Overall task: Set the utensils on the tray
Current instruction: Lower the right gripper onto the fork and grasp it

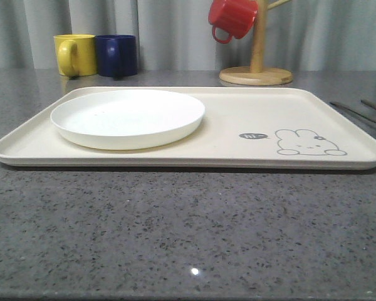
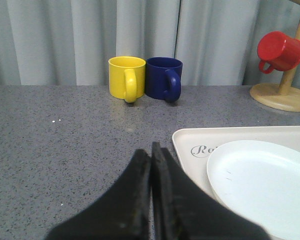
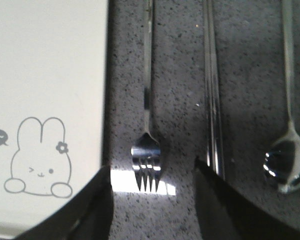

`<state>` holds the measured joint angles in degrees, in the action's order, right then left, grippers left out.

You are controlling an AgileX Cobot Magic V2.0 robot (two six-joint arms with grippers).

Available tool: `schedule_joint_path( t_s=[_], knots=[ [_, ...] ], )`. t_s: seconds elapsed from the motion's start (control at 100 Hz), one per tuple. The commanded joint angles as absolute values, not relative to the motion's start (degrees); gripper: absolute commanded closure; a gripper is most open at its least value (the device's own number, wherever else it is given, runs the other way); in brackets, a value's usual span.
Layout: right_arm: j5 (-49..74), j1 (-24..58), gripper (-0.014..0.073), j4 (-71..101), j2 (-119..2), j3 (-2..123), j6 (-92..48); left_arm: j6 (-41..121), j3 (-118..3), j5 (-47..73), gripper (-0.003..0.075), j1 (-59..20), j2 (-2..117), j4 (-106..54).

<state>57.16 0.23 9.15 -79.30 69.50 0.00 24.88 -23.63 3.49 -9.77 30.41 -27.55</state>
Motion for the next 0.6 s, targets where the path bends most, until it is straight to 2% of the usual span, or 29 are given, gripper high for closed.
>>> schedule_joint_path(
  t_s=[0.0, 0.28, 0.59],
  knots=[
    [56.05, 1.26, 0.0211, 8.51, -81.81, 74.17, -1.01, 24.65, -25.29, -0.88, 0.0738, -10.22, 30.46, -27.78],
    [58.69, 1.48, 0.0211, 8.19, -92.15, 80.67, -1.01, 24.65, -25.29, -0.88, 0.0738, -10.22, 30.46, -27.78],
    [58.5, 1.48, 0.0211, 8.19, -96.67, 81.19, -1.06, 24.65, -25.29, -0.88, 0.0738, -10.22, 30.68, -27.78]
  ],
)
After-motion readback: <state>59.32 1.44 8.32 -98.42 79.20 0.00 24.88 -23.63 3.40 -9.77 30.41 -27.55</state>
